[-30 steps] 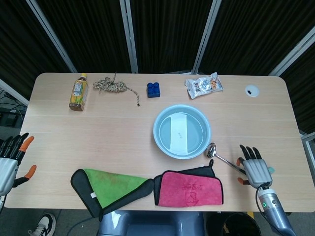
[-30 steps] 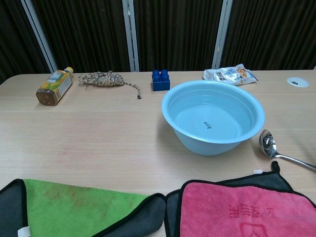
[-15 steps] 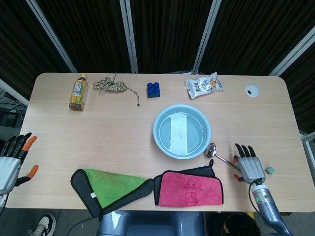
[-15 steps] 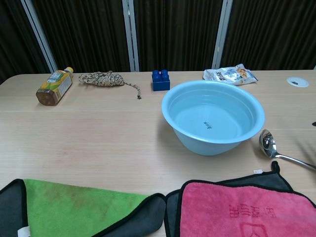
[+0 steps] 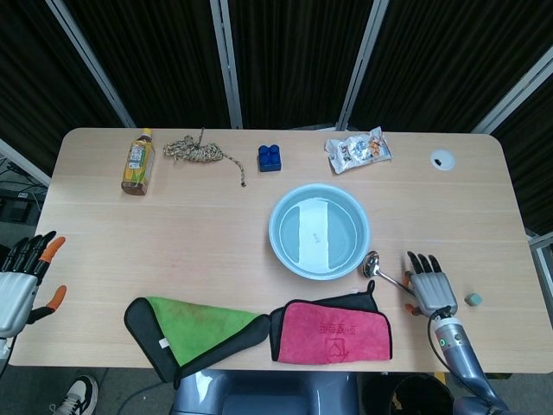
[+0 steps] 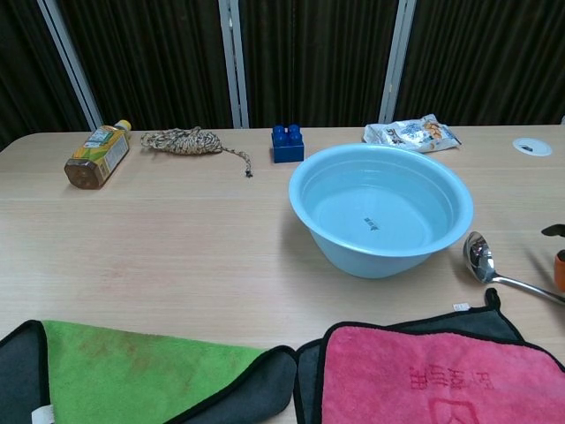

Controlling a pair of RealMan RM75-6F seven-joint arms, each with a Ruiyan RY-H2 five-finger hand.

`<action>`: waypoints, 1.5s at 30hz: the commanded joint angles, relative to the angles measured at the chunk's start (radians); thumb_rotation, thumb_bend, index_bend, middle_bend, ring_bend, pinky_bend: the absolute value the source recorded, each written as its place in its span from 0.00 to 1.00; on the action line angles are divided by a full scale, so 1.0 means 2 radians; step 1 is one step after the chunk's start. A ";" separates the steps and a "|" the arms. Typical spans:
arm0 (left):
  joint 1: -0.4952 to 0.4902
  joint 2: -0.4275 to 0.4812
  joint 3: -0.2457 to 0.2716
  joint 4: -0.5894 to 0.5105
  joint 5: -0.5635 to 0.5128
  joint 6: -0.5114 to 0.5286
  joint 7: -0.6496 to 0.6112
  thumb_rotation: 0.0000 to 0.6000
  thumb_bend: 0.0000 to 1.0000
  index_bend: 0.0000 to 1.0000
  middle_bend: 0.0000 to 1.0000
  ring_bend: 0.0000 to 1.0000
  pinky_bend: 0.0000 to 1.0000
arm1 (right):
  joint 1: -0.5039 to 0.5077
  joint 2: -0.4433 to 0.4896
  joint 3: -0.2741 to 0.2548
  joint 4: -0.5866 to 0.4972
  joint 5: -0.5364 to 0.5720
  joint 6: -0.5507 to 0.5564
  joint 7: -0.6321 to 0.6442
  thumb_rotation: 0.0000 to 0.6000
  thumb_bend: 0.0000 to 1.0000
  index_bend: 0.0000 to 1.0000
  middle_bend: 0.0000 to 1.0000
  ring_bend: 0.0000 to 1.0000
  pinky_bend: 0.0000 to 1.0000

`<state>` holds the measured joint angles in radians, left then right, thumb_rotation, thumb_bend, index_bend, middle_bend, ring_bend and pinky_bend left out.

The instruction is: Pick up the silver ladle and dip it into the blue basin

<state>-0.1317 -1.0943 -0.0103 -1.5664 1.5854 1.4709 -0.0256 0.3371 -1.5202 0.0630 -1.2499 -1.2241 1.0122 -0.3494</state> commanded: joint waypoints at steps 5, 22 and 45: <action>-0.001 0.002 -0.001 0.001 -0.003 -0.002 -0.005 1.00 0.41 0.00 0.00 0.00 0.00 | 0.005 -0.008 0.000 0.012 0.005 -0.007 -0.001 1.00 0.18 0.43 0.00 0.00 0.00; -0.007 0.003 -0.004 0.001 -0.012 -0.012 -0.004 1.00 0.47 0.00 0.00 0.00 0.00 | 0.020 -0.033 0.001 0.052 0.016 -0.031 0.003 1.00 0.25 0.43 0.00 0.00 0.00; -0.010 0.001 -0.003 0.000 -0.014 -0.017 0.003 1.00 0.50 0.00 0.00 0.00 0.00 | 0.018 -0.049 -0.005 0.099 -0.011 -0.019 0.047 1.00 0.46 0.61 0.01 0.00 0.00</action>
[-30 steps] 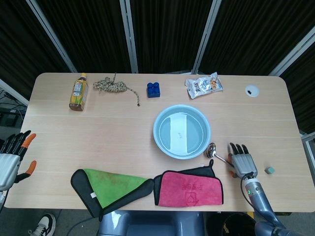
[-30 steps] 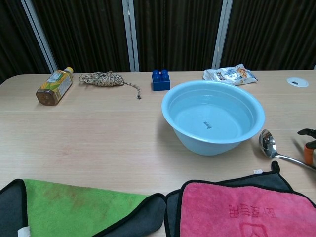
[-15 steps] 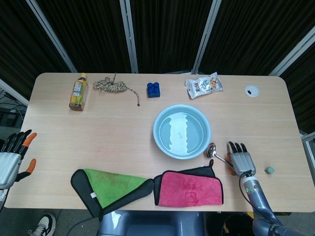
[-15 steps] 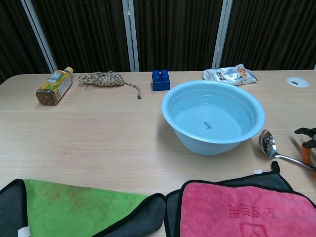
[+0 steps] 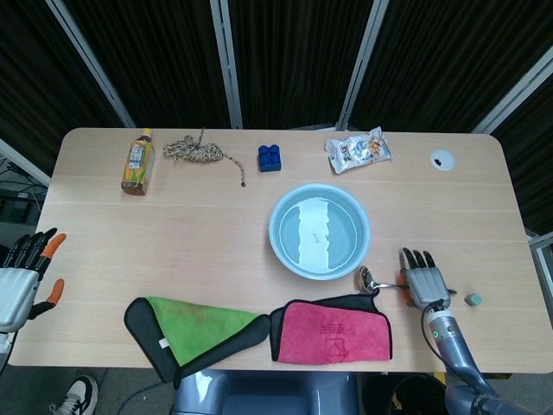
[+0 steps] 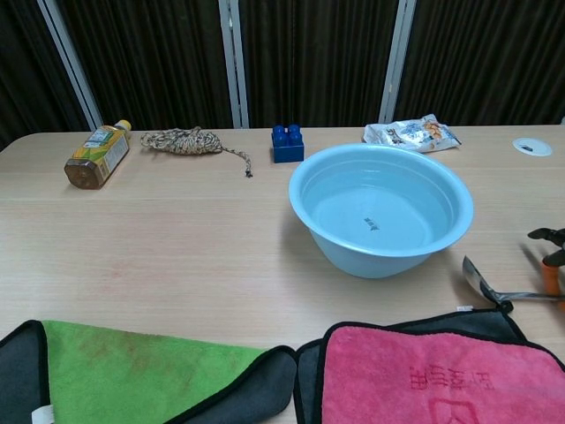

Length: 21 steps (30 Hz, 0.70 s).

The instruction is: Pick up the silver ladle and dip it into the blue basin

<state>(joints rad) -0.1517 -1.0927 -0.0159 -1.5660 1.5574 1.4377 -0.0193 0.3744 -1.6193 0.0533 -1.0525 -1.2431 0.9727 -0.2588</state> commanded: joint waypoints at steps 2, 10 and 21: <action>0.000 0.000 0.001 0.000 0.001 0.000 -0.001 1.00 0.50 0.00 0.00 0.00 0.00 | -0.002 0.002 -0.001 -0.002 -0.003 0.004 0.003 1.00 0.47 0.62 0.02 0.00 0.00; 0.001 0.001 0.003 -0.001 0.006 0.005 -0.003 1.00 0.50 0.00 0.00 0.00 0.00 | -0.011 0.022 0.000 -0.027 -0.019 0.037 0.004 1.00 0.47 0.64 0.05 0.00 0.00; 0.001 0.001 0.006 -0.002 0.012 0.007 -0.003 1.00 0.50 0.00 0.00 0.00 0.00 | -0.019 0.049 0.002 -0.062 -0.031 0.059 0.016 1.00 0.47 0.65 0.07 0.00 0.00</action>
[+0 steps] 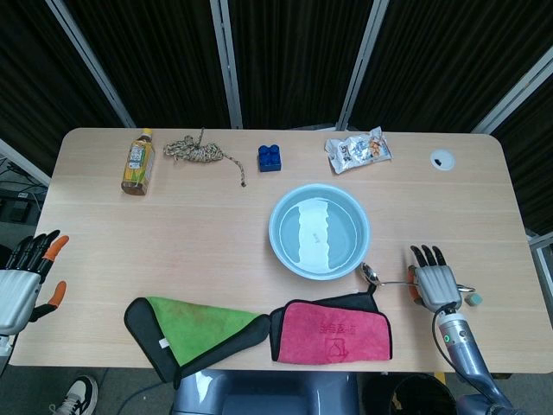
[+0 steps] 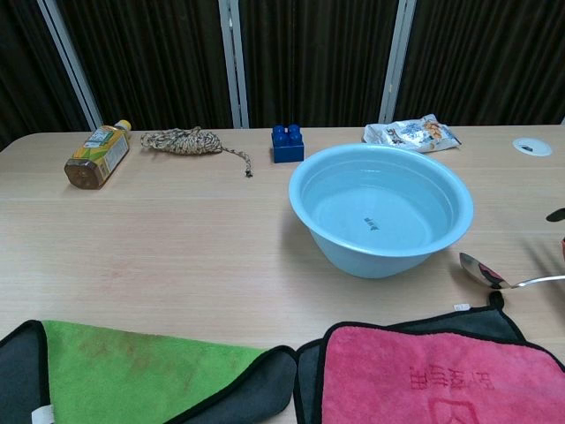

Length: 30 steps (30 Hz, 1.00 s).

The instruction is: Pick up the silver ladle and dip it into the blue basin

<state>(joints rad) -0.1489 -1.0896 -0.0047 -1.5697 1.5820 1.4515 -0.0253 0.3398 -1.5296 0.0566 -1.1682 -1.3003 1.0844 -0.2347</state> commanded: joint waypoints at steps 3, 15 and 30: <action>0.000 -0.001 0.000 0.000 0.000 0.000 0.003 1.00 0.50 0.00 0.00 0.00 0.00 | -0.004 0.010 0.003 -0.010 -0.007 0.014 0.011 1.00 0.47 0.65 0.08 0.00 0.02; -0.001 -0.007 0.004 -0.002 0.002 -0.004 0.019 1.00 0.50 0.01 0.00 0.00 0.00 | -0.020 0.029 0.012 -0.014 -0.041 0.077 0.065 1.00 0.47 0.66 0.10 0.00 0.08; 0.000 -0.012 0.004 -0.003 0.003 -0.001 0.033 1.00 0.50 0.01 0.00 0.00 0.00 | -0.039 0.024 0.035 0.047 -0.083 0.181 0.173 1.00 0.47 0.67 0.12 0.00 0.15</action>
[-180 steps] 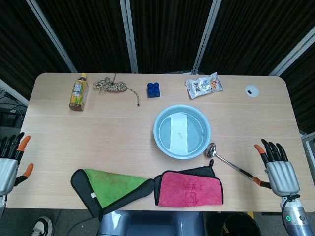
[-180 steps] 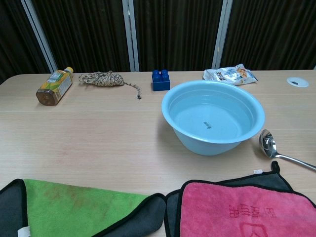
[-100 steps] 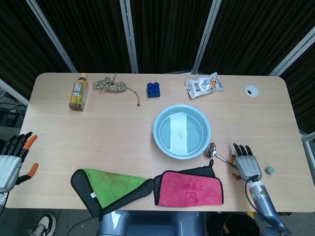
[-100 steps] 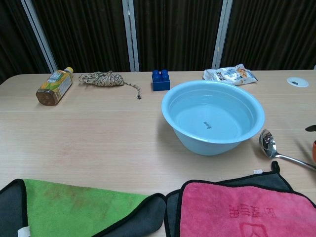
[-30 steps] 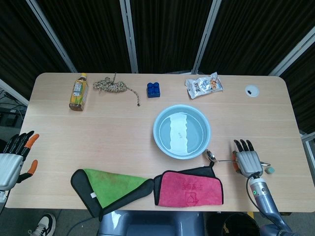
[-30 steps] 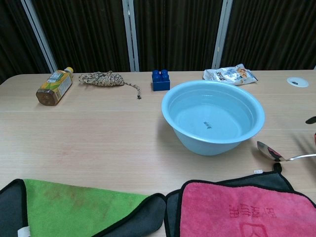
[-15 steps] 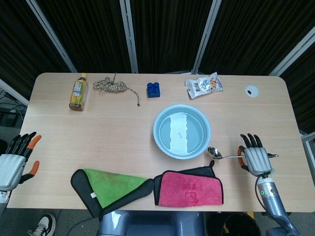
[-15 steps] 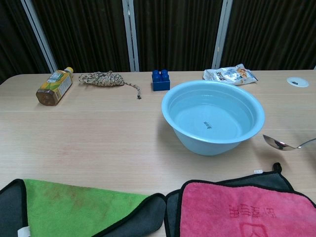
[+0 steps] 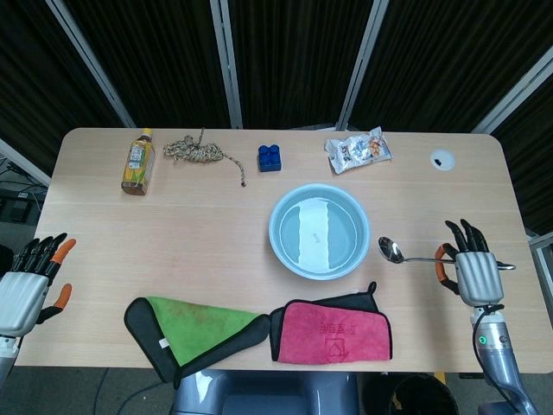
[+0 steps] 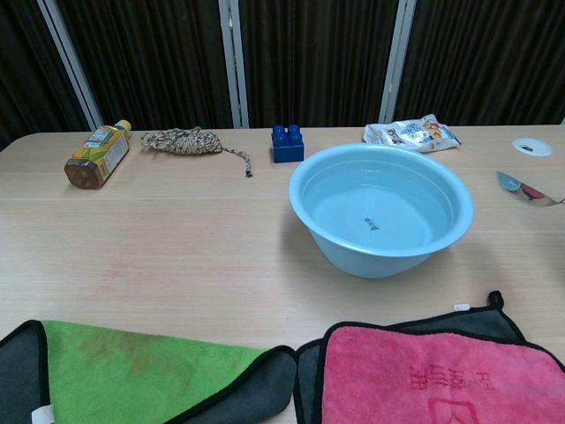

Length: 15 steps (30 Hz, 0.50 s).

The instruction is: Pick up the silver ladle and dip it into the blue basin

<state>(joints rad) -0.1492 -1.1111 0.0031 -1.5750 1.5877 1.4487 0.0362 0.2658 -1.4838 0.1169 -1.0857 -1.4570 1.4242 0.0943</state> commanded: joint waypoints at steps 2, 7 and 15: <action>0.000 -0.002 0.000 -0.001 0.000 0.000 0.006 1.00 0.50 0.01 0.00 0.00 0.00 | -0.004 -0.002 0.009 0.011 -0.013 0.032 0.021 1.00 0.47 0.67 0.13 0.00 0.16; -0.003 -0.004 0.001 -0.003 0.000 -0.006 0.010 1.00 0.50 0.02 0.00 0.00 0.00 | -0.012 -0.029 0.009 0.031 -0.053 0.110 0.031 1.00 0.47 0.67 0.15 0.00 0.17; -0.005 -0.001 0.002 -0.003 0.002 -0.008 0.002 1.00 0.50 0.02 0.00 0.00 0.00 | -0.007 -0.080 -0.004 0.059 -0.103 0.169 0.009 1.00 0.47 0.67 0.16 0.00 0.16</action>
<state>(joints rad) -0.1585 -1.1134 0.0074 -1.5819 1.5919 1.4322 0.0406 0.2477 -1.6187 0.1180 -0.9902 -1.6419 1.7460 0.1255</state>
